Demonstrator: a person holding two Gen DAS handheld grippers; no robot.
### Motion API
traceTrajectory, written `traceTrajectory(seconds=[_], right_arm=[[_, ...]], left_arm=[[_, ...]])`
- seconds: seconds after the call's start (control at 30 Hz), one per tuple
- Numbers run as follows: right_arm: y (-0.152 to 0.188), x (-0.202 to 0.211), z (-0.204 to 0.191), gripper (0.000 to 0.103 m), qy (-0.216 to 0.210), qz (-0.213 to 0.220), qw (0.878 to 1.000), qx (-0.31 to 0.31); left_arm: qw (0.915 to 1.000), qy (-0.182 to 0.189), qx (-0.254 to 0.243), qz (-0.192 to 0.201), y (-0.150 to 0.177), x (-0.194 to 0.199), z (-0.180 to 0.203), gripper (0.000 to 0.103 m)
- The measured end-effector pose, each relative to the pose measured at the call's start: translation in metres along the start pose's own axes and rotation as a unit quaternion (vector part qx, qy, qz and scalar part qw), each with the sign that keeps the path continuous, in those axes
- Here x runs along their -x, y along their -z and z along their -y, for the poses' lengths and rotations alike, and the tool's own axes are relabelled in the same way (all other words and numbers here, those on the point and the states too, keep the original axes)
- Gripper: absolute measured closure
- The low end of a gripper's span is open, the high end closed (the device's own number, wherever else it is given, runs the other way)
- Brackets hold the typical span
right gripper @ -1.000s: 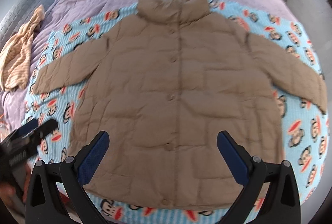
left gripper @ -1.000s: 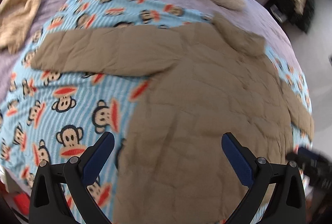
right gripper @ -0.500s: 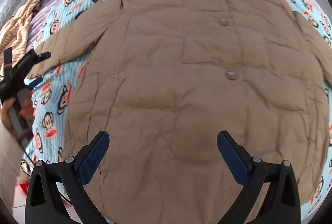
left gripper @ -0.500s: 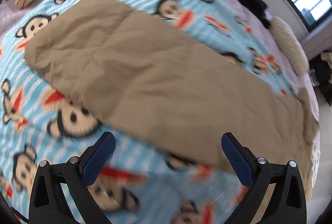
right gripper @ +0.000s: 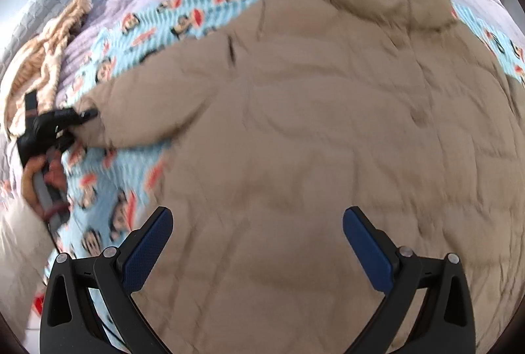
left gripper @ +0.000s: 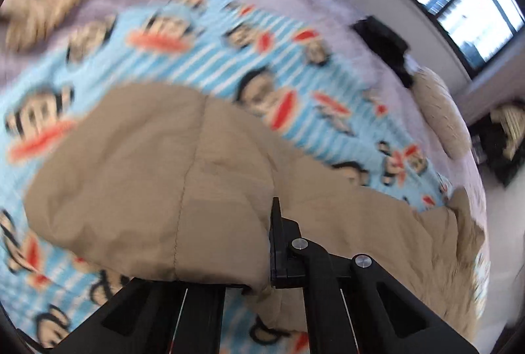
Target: Fold large clothes
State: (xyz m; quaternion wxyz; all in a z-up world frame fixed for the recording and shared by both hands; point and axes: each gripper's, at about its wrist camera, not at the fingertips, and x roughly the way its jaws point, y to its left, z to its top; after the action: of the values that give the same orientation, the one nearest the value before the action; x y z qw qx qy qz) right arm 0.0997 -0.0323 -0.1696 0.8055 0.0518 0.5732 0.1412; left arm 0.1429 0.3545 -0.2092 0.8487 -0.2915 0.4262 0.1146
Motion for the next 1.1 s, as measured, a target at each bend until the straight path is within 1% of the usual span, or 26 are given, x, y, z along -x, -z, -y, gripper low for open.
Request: traceTrajectory(seconds=[0.03,0.07,0.1,0.2,0.27,0.3,0.37,0.43,0.47,0.5,0.57,0.6,0.63,0.67,0.73,0.77,0.8,0.83,0.87,0.93,1.0,1.07,1.1], right_arm=[[-0.008,-0.004,-0.002,0.043,-0.014,0.003,1.0,-0.008],[-0.019,-0.015,-0.004,0.08,-0.035,-0.001,0.999,-0.02],[-0.027,-0.024,-0.007,0.092,-0.05,-0.004,0.998,-0.031],[-0.047,-0.051,-0.021,0.093,-0.092,0.008,0.994,-0.053],[-0.056,-0.069,-0.035,0.093,-0.104,0.012,0.993,-0.048],[-0.059,-0.08,-0.043,0.093,-0.109,0.007,0.993,-0.042],[-0.059,-0.105,-0.056,0.093,-0.123,-0.017,0.992,-0.037],[-0.052,-0.134,-0.063,0.093,-0.14,-0.059,0.987,-0.043],[-0.049,-0.138,-0.063,0.093,-0.139,-0.063,0.987,-0.044],[-0.046,-0.137,-0.062,0.093,-0.142,-0.06,0.987,-0.045],[-0.042,-0.125,-0.055,0.093,-0.164,-0.063,0.983,-0.049],[-0.039,-0.111,-0.046,0.093,-0.167,-0.059,0.983,-0.045],[-0.036,-0.097,-0.036,0.093,-0.163,-0.05,0.985,-0.041],[-0.032,-0.08,-0.02,0.093,-0.154,-0.038,0.987,-0.041],[-0.024,-0.051,0.014,0.093,-0.131,-0.018,0.99,-0.051],[-0.018,-0.032,0.044,0.093,-0.107,-0.006,0.992,-0.065],[-0.013,-0.018,0.065,0.093,-0.088,0.001,0.993,-0.076],[-0.008,-0.006,0.087,0.093,-0.069,0.006,0.994,-0.088],[0.0,0.009,0.116,0.093,-0.044,0.011,0.994,-0.103],[0.01,0.026,0.152,0.093,-0.015,0.016,0.992,-0.121],[0.023,0.039,0.189,0.092,0.009,0.013,0.99,-0.14],[0.03,0.042,0.209,0.092,0.012,0.006,0.988,-0.152],[0.031,0.042,0.213,0.092,0.012,0.003,0.988,-0.152]], left_arm=[[0.9998,0.006,-0.015,0.007,0.0,0.009,0.007,0.097],[0.9992,0.017,-0.031,0.015,0.001,0.021,0.017,0.097],[0.9986,0.026,-0.042,0.021,0.0,0.026,0.026,0.097],[0.9947,0.053,-0.082,0.034,0.003,0.048,0.053,0.097],[0.9913,0.072,-0.105,0.035,0.007,0.058,0.074,0.097],[0.9889,0.083,-0.118,0.034,0.011,0.063,0.086,0.097],[0.9845,0.103,-0.138,0.031,0.015,0.065,0.11,0.097],[0.9801,0.125,-0.153,0.022,0.022,0.067,0.134,0.097],[0.9778,0.134,-0.161,0.016,0.026,0.065,0.147,0.097],[0.9748,0.141,-0.173,0.011,0.032,0.062,0.165,0.097],[0.9703,0.151,-0.189,-0.001,0.044,0.056,0.196,0.097],[0.9683,0.157,-0.194,-0.007,0.05,0.054,0.208,0.097],[0.9644,0.168,-0.203,-0.015,0.058,0.05,0.228,0.097],[0.961,0.176,-0.212,-0.021,0.064,0.047,0.244,0.097],[0.9495,0.192,-0.246,-0.029,0.087,0.04,0.289,0.097],[0.9437,0.197,-0.263,-0.033,0.1,0.035,0.312,0.097],[0.9401,0.2,-0.274,-0.039,0.113,0.031,0.327,0.097],[0.9369,0.198,-0.284,-0.048,0.126,0.024,0.343,0.097],[0.9337,0.185,-0.301,-0.06,0.146,0.011,0.365,0.097],[0.9303,0.151,-0.325,-0.078,0.177,-0.014,0.386,0.096],[0.9291,0.106,-0.341,-0.096,0.206,-0.038,0.394,0.096],[0.9288,0.078,-0.345,-0.112,0.224,-0.051,0.39,0.096],[0.9295,0.069,-0.346,-0.109,0.231,-0.051,0.386,0.096]])
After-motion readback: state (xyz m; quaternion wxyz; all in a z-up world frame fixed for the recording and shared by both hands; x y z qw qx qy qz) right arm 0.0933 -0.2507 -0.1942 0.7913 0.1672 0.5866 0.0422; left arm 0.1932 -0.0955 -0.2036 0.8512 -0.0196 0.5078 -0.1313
